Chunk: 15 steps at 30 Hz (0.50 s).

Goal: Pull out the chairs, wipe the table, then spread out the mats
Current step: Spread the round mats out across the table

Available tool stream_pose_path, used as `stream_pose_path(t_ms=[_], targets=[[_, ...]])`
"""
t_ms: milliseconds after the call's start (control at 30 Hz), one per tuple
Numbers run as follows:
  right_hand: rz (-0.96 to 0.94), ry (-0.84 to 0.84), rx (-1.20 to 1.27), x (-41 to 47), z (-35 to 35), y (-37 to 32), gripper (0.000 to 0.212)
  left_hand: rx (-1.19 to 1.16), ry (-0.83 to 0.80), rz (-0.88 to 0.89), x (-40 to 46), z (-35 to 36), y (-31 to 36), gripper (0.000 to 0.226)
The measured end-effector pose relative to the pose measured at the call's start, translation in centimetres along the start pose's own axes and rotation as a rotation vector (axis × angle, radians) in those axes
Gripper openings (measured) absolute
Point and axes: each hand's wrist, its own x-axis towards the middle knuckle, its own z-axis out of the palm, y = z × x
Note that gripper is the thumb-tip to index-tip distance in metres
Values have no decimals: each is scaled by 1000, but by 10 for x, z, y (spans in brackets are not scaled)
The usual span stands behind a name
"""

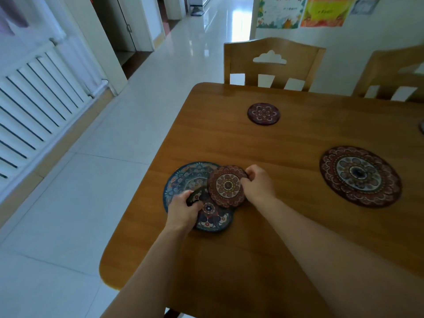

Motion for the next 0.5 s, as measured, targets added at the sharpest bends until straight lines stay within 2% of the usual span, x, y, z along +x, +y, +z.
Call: stream_pose_path(t_ms=[100, 200, 267, 400, 500], targets=[[89, 47, 27, -5, -32, 37, 7, -71, -219, -58, -22, 27, 14, 12], [197, 66, 48, -17, -56, 71, 7, 2, -319, -72, -38, 51, 18, 14], [239, 75, 73, -27, -69, 86, 5, 64, -304, -74, -44, 60, 18, 20], [261, 87, 125, -43, -83, 105, 5, 237, -254, -3, -53, 62, 17, 15], [261, 76, 146, -53, -90, 109, 5, 393, -222, 30, -59, 61, 17, 26]])
